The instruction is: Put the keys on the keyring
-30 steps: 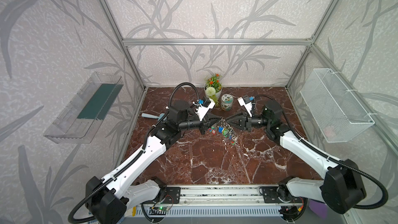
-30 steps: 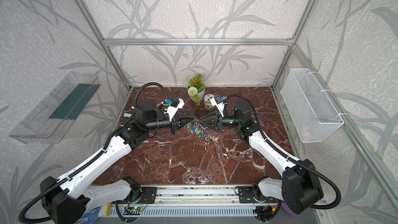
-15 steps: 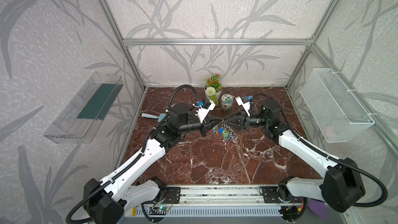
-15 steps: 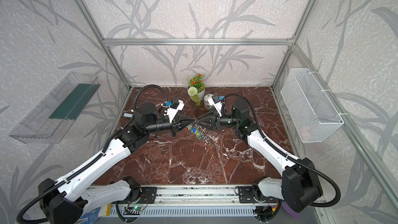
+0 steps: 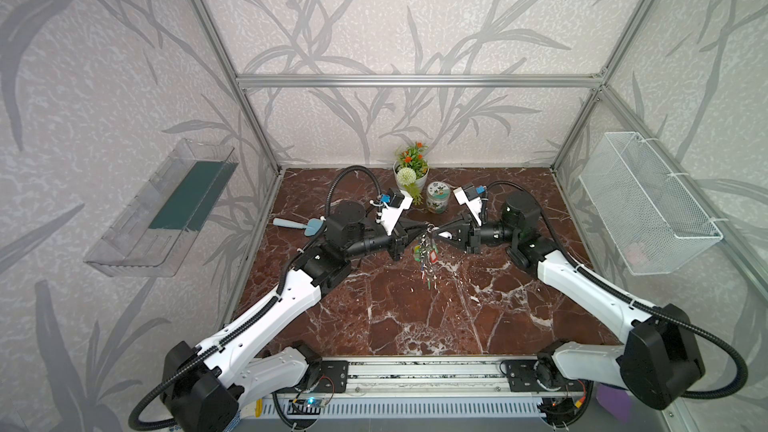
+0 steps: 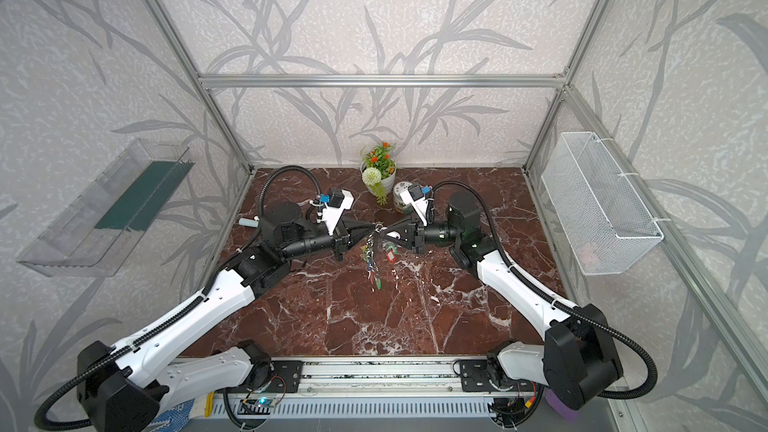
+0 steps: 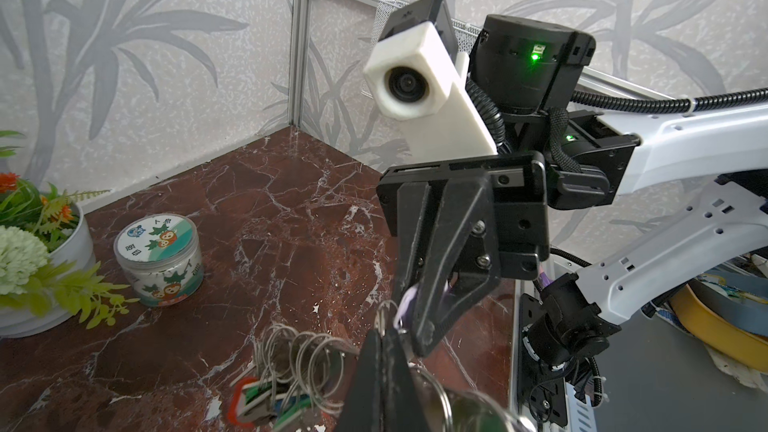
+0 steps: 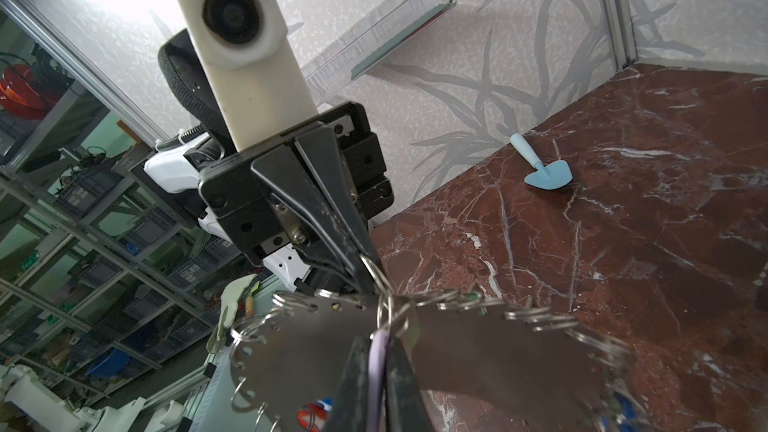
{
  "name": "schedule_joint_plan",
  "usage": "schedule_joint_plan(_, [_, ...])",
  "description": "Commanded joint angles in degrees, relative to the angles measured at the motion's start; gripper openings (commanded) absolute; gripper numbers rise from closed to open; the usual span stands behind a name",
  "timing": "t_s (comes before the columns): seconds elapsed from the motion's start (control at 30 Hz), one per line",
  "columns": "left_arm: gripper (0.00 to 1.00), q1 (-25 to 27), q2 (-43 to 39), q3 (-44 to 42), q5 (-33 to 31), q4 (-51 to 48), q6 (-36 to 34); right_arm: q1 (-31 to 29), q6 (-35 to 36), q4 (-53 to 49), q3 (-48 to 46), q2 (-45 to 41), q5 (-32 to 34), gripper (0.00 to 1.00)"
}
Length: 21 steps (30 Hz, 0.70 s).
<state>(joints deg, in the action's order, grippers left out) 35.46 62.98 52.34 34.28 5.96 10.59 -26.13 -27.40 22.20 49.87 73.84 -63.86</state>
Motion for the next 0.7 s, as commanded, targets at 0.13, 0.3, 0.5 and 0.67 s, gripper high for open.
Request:
schedule_joint_plan(0.13, [0.00,1.1,-1.3,-2.3,-3.5,13.7,5.5,-0.4,-0.3,1.8,-1.1,0.4,-0.2,0.06])
schedule_joint_plan(0.3, [0.00,1.4,-1.6,-3.6,-4.3,18.9,7.0,-0.6,-1.8,4.0,-2.2,1.4,-0.5,0.06])
schedule_joint_plan(0.5, [0.00,2.4,-1.1,-4.1,-3.5,22.3,8.0,-2.3,-2.3,5.0,-0.6,4.5,-1.1,0.12])
schedule_joint_plan(0.67, [0.00,2.8,-0.9,-5.5,-5.9,23.2,7.3,-2.9,-2.4,4.6,0.5,5.3,-2.1,0.19])
